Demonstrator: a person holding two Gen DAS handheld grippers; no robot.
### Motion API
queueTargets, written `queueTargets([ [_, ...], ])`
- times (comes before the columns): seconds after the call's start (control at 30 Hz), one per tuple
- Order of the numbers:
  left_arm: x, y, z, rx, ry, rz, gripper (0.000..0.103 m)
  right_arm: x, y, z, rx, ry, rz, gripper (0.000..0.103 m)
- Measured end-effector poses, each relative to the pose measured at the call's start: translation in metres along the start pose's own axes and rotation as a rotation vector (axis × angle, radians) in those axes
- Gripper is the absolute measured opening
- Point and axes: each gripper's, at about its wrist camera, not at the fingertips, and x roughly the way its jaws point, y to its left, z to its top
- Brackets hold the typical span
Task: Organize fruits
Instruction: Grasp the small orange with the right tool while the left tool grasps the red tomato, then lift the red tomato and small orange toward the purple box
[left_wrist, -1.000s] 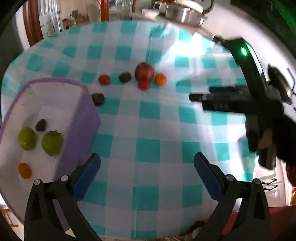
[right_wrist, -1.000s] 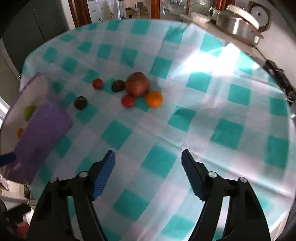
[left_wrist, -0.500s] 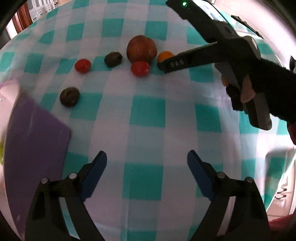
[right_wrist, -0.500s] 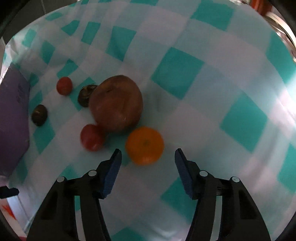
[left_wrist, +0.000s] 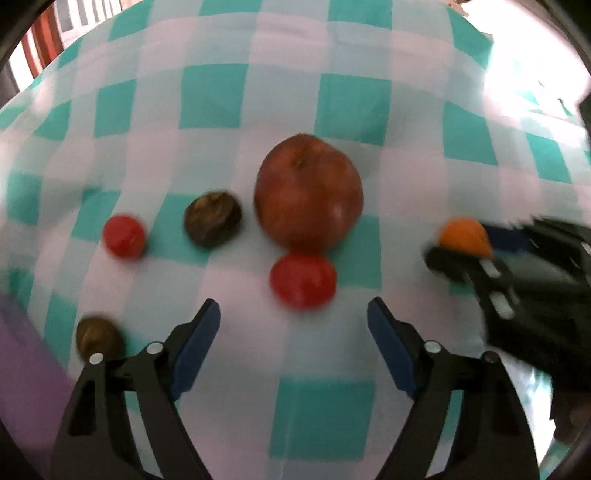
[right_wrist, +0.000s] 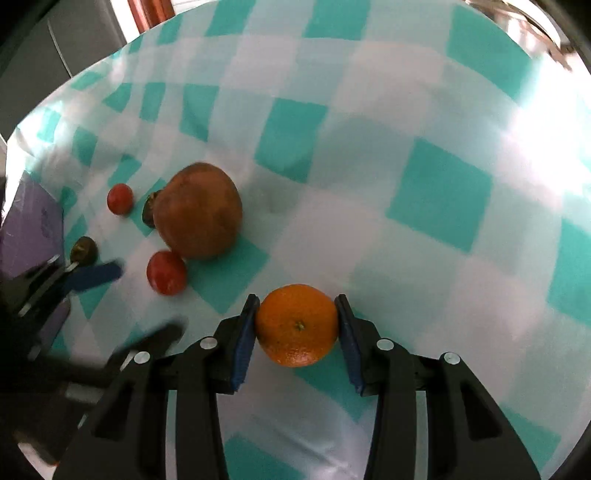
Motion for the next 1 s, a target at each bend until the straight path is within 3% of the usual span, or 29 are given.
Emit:
queueTargets([
  [0.1, 0.009, -0.004, 0.008, 0.019, -0.045, 0.007, 0.074, -0.001, -0.005, -0.008, 0.013, 0.002, -0.006, 0.042],
  [0.17, 0.011, -0.003, 0.013, 0.014, -0.059, 0.011, 0.067, -0.003, -0.002, -0.011, 0.017, -0.002, -0.006, 0.042],
  [0.23, 0.01, -0.002, 0.015, 0.015, -0.075, 0.014, 0.04, -0.004, 0.003, -0.012, 0.016, -0.006, -0.012, 0.042],
  [0.27, 0.009, -0.002, 0.015, 0.026, -0.078, 0.012, 0.036, -0.005, 0.001, -0.012, 0.018, -0.006, -0.013, 0.042],
  [0.57, -0.009, 0.013, -0.018, -0.001, -0.044, 0.021, 0.035, -0.008, 0.014, -0.032, 0.053, 0.017, -0.03, 0.042],
  [0.77, -0.019, 0.029, -0.016, -0.043, 0.018, 0.012, 0.035, -0.009, 0.039, -0.031, 0.023, 0.07, -0.066, 0.042],
  [0.83, -0.041, 0.035, -0.013, -0.063, 0.005, -0.011, 0.035, -0.026, 0.05, -0.026, 0.028, 0.073, -0.084, 0.042],
  [1.0, -0.117, 0.029, -0.021, 0.03, -0.095, -0.028, 0.035, -0.096, 0.082, -0.023, 0.026, 0.032, -0.072, 0.042],
])
